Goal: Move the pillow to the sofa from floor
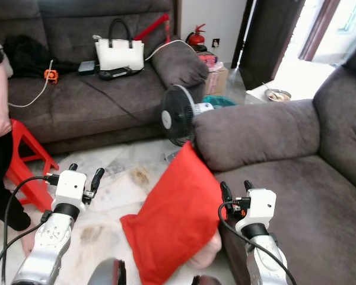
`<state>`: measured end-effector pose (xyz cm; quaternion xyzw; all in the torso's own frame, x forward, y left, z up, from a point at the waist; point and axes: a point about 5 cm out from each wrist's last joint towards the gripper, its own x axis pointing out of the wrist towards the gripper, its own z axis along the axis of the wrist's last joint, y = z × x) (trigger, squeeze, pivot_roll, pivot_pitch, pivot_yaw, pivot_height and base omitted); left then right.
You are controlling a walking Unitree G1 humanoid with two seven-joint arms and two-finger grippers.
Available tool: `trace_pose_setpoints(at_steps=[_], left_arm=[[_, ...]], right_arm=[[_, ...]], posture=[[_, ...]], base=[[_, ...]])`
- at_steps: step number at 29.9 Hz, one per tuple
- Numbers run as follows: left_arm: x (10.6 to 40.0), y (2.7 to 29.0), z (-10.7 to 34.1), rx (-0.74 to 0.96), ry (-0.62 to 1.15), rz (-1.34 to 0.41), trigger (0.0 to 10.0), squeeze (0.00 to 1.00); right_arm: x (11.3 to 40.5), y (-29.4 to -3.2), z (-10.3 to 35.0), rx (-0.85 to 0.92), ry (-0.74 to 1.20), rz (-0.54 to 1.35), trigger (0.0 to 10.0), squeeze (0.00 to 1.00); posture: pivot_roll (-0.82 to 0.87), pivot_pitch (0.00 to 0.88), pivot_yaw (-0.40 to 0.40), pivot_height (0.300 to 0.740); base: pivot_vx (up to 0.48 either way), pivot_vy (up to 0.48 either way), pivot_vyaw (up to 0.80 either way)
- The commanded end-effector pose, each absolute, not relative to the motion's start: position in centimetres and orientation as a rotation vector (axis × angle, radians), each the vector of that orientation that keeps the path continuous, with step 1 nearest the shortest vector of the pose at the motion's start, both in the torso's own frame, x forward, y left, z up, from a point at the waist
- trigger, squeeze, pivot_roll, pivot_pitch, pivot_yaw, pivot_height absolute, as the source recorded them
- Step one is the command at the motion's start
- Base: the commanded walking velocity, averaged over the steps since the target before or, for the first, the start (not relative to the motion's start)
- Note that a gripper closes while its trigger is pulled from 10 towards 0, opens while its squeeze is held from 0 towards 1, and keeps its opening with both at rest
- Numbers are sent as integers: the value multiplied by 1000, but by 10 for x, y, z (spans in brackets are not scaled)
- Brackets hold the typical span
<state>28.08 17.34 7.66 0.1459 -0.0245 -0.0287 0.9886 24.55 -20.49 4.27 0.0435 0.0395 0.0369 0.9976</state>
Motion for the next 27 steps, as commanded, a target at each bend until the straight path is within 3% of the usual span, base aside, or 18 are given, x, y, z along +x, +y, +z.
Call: trace_pose_setpoints(at_steps=[1, 17, 27], left_arm=[[283, 177, 80, 313, -57, -54, 10000, 0], [283, 177, 80, 304, -62, -51, 10000, 0], [283, 178, 81, 305, -64, -52, 10000, 0]], right_arm=[[248, -204, 45, 93, 65, 70, 10000, 0], [247, -204, 45, 68, 64, 81, 10000, 0], [246, -202, 47, 69, 52, 92, 10000, 0]], posture=[[65, 0, -48, 636], [69, 0, -51, 636], [70, 0, -49, 636]], base=[[0, -446, 0], [0, -28, 0], [0, 0, 772]])
